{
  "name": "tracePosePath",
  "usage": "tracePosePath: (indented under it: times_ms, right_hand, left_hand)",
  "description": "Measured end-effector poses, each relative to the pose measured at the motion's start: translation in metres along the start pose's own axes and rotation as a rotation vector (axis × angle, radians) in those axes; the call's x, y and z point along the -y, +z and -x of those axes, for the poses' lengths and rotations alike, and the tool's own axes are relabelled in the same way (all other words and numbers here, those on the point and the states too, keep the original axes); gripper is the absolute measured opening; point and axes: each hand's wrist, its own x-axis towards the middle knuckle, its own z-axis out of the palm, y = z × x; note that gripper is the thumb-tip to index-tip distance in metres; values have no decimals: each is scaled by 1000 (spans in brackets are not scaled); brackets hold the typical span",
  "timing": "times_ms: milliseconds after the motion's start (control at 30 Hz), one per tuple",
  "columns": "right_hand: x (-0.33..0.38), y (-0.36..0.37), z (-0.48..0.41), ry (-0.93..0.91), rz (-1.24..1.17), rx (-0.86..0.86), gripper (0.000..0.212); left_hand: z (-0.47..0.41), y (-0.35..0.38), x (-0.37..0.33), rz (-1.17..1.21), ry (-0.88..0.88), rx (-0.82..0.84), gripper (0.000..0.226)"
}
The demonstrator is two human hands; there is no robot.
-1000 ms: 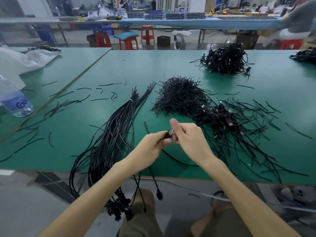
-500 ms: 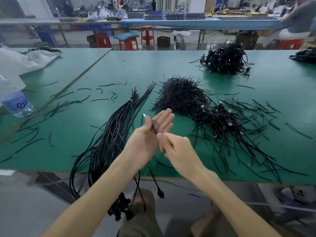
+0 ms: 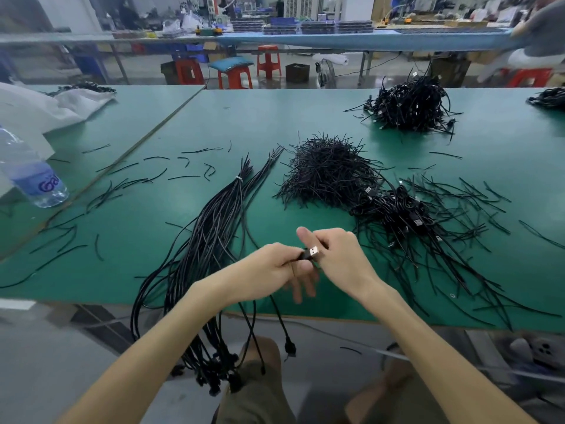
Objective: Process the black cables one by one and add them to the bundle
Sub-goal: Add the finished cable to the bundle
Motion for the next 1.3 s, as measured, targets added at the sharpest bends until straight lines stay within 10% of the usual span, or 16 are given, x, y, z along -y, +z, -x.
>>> tracePosePath:
  times_ms: [433,633,800,1133,1300]
  right_hand:
    - [22,-10,5,-67,-108,-146,57]
    - [17,19,18,-37,-509,16,52]
    - [-6,24,22,-6,-250,71,59]
    - [-5,-22,-14,-82,0,-163,63]
    - [21,1,-3,-112,-146,-194,54]
  left_hand:
    - [-10,4,11,-104,72,-400,24]
    - [-23,9,1,1115,50,-411,49]
    - [-15,-12,-4,1509,81,-396,39]
    - [-3,1,7,68,22,-138,25]
    - [-20,22,9,517,40,-455,33]
